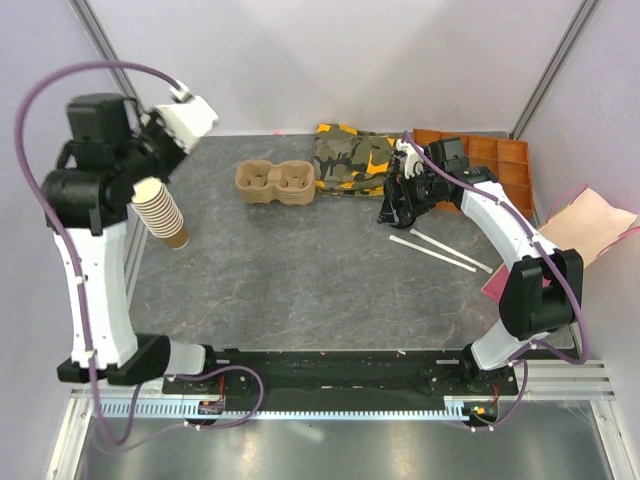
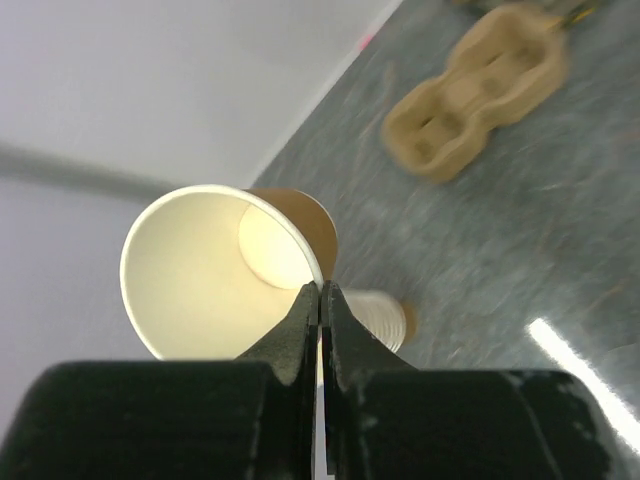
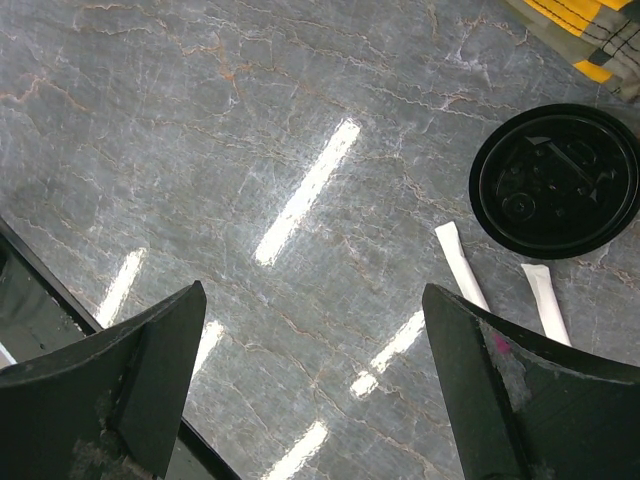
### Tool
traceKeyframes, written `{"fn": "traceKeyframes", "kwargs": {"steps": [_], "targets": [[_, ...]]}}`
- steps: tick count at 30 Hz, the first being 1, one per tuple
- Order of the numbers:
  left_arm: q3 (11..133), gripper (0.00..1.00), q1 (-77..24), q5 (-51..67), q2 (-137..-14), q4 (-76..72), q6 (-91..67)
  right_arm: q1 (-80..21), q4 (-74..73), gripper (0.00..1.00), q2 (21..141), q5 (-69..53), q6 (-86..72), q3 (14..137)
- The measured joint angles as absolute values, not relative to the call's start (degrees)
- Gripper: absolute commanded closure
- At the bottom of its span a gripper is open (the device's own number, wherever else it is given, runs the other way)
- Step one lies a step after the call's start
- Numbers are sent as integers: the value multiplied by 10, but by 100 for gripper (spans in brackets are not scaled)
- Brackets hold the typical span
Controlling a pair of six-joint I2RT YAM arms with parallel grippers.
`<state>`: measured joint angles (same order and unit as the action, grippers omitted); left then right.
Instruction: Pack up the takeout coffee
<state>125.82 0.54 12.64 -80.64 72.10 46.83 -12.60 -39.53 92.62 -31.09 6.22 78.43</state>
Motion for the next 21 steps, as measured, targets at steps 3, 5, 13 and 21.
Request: {"fn": "traceKeyframes", "kwargs": {"steps": [3, 5, 13, 21], "targets": [[1190, 98, -105, 149, -765, 710, 462, -126, -396, 2, 924, -309, 62, 784], [1124, 98, -184, 152, -747, 689, 446, -126, -396, 2, 918, -304, 63, 783], [786, 98, -466, 143, -748, 508, 338, -126, -405, 2, 864, -251, 78, 766], [578, 98, -639, 39, -752, 314, 307, -125, -413, 2, 840, -212, 89, 741]]}}
